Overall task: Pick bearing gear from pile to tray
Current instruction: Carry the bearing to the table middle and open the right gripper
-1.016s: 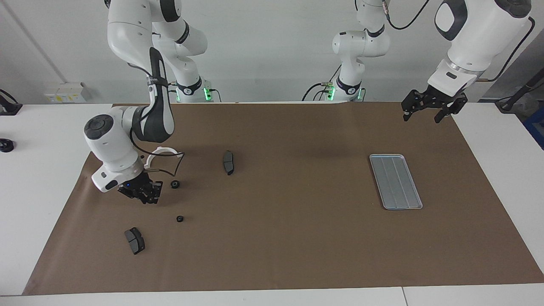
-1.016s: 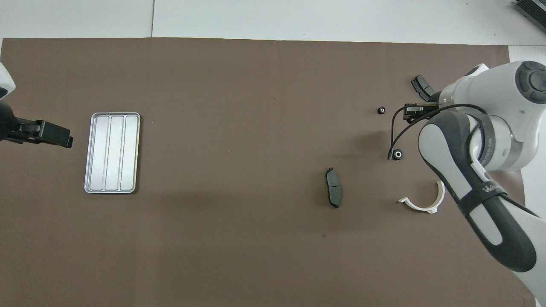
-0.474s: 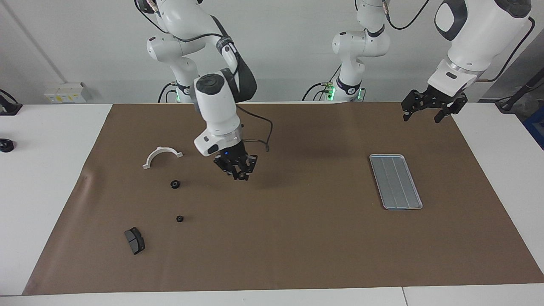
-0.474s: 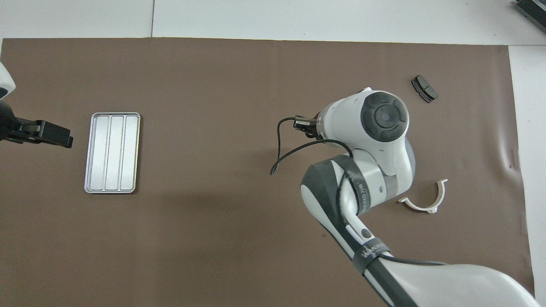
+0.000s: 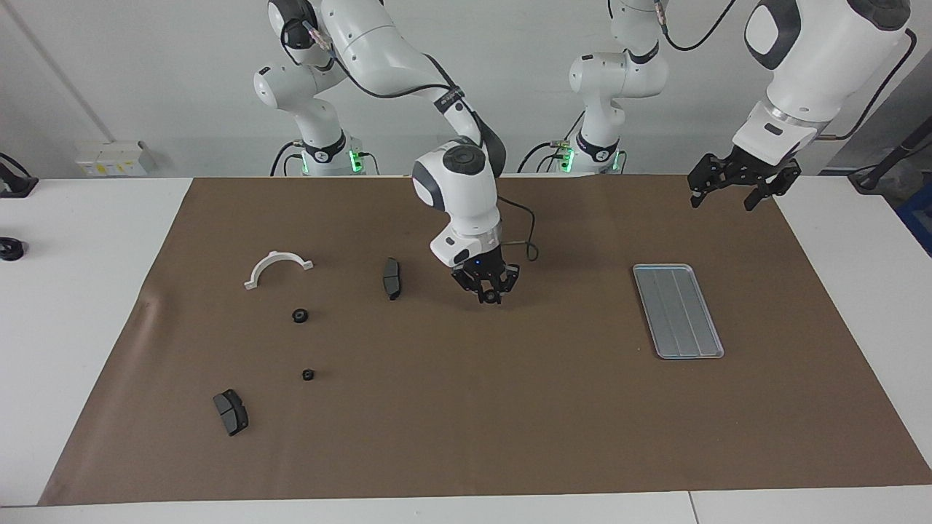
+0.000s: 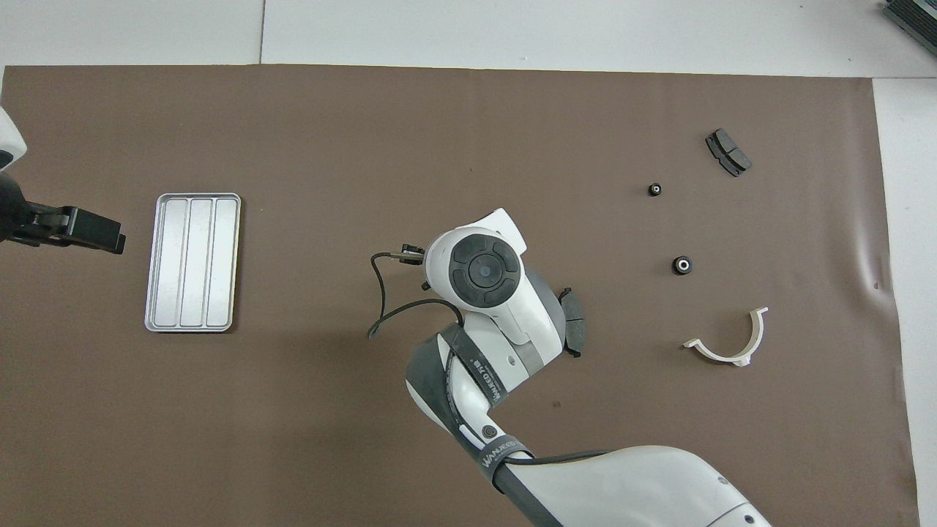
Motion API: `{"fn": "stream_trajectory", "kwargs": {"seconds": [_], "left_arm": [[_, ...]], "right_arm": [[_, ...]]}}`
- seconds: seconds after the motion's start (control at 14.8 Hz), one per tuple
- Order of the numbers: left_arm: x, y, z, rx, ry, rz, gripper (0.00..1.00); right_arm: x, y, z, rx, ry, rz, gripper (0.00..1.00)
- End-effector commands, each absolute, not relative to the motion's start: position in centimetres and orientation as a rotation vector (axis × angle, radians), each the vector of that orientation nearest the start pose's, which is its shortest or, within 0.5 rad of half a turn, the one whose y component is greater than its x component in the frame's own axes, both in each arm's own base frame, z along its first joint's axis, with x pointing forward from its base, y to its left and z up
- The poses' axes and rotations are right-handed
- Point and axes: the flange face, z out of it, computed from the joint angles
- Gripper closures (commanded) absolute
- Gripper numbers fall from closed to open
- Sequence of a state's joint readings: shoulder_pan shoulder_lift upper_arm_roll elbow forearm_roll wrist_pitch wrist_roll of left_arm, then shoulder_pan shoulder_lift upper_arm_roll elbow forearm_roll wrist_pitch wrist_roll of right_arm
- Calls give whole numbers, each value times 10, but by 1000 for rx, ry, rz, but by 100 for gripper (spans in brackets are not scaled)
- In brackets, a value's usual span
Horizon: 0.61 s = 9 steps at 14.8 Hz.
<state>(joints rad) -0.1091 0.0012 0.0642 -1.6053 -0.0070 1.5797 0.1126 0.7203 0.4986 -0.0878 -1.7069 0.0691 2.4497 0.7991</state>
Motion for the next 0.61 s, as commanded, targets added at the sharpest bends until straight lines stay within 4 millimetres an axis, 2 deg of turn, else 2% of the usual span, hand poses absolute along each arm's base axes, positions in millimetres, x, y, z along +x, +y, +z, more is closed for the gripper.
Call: {"fn": "stream_trajectory", "kwargs": {"seconds": [0.0,0.07,0.14,0.34,0.41,0.47,0.54], "left_arm": [[548,-22,609,-3157,244,45,0],[548,-22,609,-3157,244,45,0],[549,-22,608,-3157,244,47,0],[546,-22,607,-3157,245,71,0],[544,-22,607,-3158,238,83,0],[544,-22,607,-3158,240,84,0],[544,-22,609,-3158,240,76,0]], "right_arm": [[552,434,316,-2979,241,-314,100],[552,435,310,-2979,240,-339,100],[552,435,307,-2977,247,-361,95],[549,434,302,-2981,245,-369,72],[549,434,302,-2978,244,-374,44],[549,434,301,-2982,246,-370,0],[550,433,303,-2987,237,-386,0]]}}
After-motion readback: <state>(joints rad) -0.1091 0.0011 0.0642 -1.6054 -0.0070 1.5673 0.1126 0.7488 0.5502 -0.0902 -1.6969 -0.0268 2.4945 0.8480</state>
